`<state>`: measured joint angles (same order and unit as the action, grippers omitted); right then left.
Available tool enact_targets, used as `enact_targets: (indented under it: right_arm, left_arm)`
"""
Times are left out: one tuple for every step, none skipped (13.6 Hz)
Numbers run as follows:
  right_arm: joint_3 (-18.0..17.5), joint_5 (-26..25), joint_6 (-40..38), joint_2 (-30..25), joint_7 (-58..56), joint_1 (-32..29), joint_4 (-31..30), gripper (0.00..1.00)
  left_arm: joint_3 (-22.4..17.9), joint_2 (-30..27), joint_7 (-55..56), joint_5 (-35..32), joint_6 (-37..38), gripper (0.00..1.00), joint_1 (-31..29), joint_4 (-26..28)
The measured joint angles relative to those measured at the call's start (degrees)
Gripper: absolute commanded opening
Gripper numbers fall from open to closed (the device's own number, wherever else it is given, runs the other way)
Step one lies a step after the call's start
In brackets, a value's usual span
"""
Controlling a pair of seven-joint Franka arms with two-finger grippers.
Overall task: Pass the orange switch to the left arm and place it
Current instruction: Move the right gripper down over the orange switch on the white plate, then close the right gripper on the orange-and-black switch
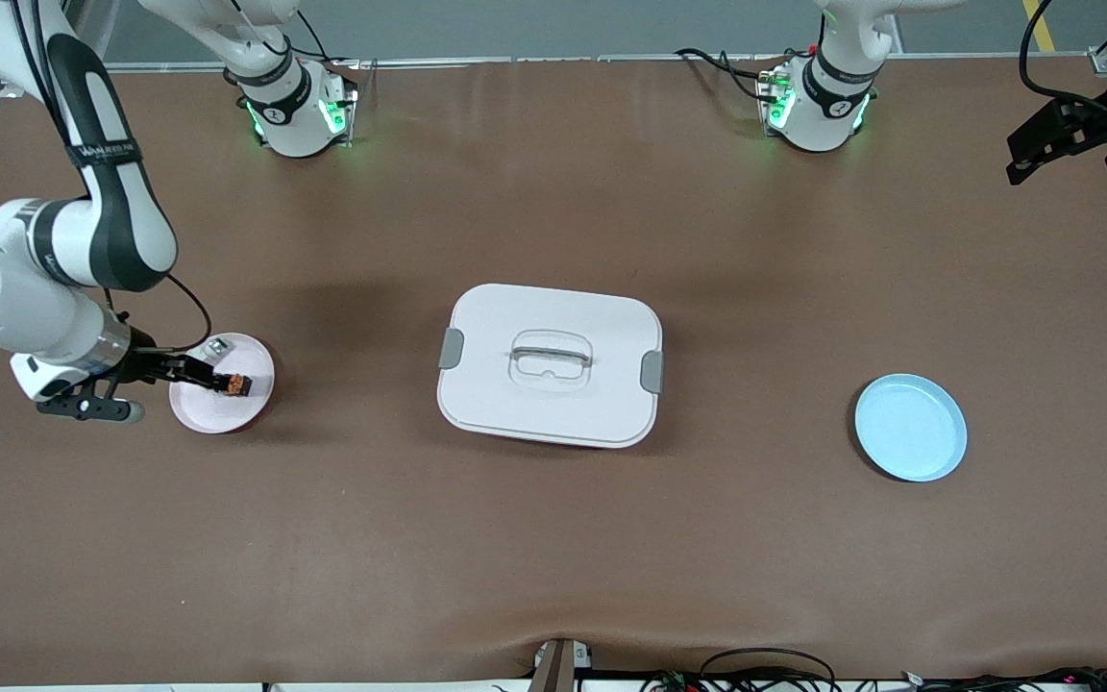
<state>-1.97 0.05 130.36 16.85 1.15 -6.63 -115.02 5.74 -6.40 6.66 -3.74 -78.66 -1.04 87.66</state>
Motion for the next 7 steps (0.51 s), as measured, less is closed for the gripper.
enact_targets:
  right_arm:
    - [0.08, -1.12, 1.17, 1.06, 0.00, -0.21, 0.00, 1.00]
    - [0.13, -2.57, 2.59, 2.15, 0.01, -0.56, -0.01, 1.00]
    - [0.14, -3.62, 3.73, 3.28, 0.01, -0.89, -0.01, 1.00]
    - [0.14, -3.94, 4.25, 4.36, 0.00, -1.13, 0.01, 1.00]
    - [0.15, -4.05, 4.40, 5.30, 0.00, -1.22, 0.02, 1.00]
    - [0.14, -4.07, 4.43, 6.10, 0.14, -1.22, 0.03, 1.00]
    - [0.13, -4.07, 4.46, 6.88, 0.56, -1.22, 0.04, 1.00]
  left_arm:
    - [-0.02, 0.00, 0.04, 0.00, 0.22, 1.00, -0.01, 0.00]
    - [-0.03, 0.00, 0.08, 0.00, 0.35, 1.00, -0.04, -0.01]
    - [-0.05, 0.00, 0.11, 0.00, 0.43, 1.00, -0.18, -0.03]
    - [-0.05, 0.00, 0.11, 0.00, 0.48, 1.00, -0.47, -0.04]
    - [-0.06, 0.00, 0.11, 0.00, 0.52, 1.00, -0.74, -0.04]
    - [-0.08, 0.00, 0.11, 0.00, 0.64, 1.00, -0.88, -0.04]
    - [-0.07, 0.00, 0.11, 0.00, 0.92, 1.00, -0.91, -0.04]
